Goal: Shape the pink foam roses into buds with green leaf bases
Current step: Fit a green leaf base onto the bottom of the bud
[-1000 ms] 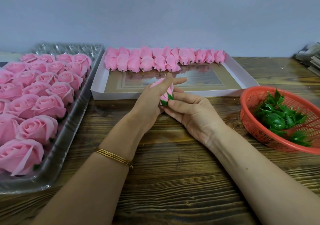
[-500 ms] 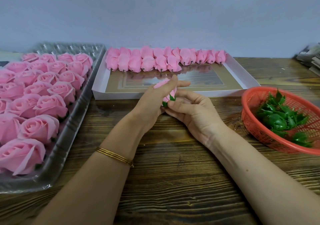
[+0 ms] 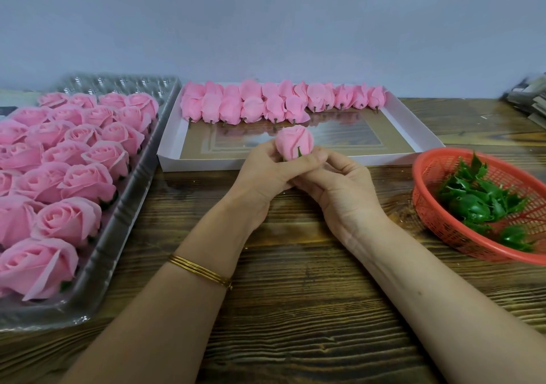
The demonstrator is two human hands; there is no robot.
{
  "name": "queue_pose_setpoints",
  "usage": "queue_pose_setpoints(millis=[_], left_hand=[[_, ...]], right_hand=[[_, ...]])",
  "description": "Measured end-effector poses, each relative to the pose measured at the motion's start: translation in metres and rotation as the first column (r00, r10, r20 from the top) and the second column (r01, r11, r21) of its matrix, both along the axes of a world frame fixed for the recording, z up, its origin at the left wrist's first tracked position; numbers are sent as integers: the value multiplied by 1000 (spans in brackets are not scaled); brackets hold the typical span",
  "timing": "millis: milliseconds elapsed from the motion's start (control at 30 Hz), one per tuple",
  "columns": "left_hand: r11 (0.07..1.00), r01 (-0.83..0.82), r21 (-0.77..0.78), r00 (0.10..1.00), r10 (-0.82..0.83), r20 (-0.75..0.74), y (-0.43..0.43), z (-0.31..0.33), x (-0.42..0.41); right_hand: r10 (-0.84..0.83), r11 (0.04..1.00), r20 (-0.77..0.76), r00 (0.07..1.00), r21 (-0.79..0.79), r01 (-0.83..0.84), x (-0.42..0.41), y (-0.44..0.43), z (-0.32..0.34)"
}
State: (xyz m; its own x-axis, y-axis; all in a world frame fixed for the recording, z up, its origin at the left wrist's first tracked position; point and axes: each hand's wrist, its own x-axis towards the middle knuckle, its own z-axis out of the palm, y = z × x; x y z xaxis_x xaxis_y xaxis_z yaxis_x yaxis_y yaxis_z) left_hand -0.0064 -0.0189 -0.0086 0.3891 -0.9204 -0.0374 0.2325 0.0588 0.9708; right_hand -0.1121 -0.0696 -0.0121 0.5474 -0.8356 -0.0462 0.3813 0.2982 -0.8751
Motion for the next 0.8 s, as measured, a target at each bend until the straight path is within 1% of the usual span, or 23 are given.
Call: queue_pose_setpoints(millis=[167,267,400,633,800], left_hand=[[1000,23,-20,999,-24,-23,-3,-4,-1],[997,49,-51,999,-48,21,-5,-7,-2],[998,21,-62,1000,-20,12,-6,-7,-2],[999,6,-50,1000,-5,22,-7,-7,0],[998,10,-55,999,-8,37,-6,-7,1]], right_hand=[[-41,994,-60,997,-100,35,2,2,-4],[-36,990,-90,995,-141,23,3,5,-5],[7,993,-88,996,-114,-17,3,6,-4],[164,986,-5,986,10,-164,2,4,-2],[193,981,-31,981,1,-193,1,3,-1]])
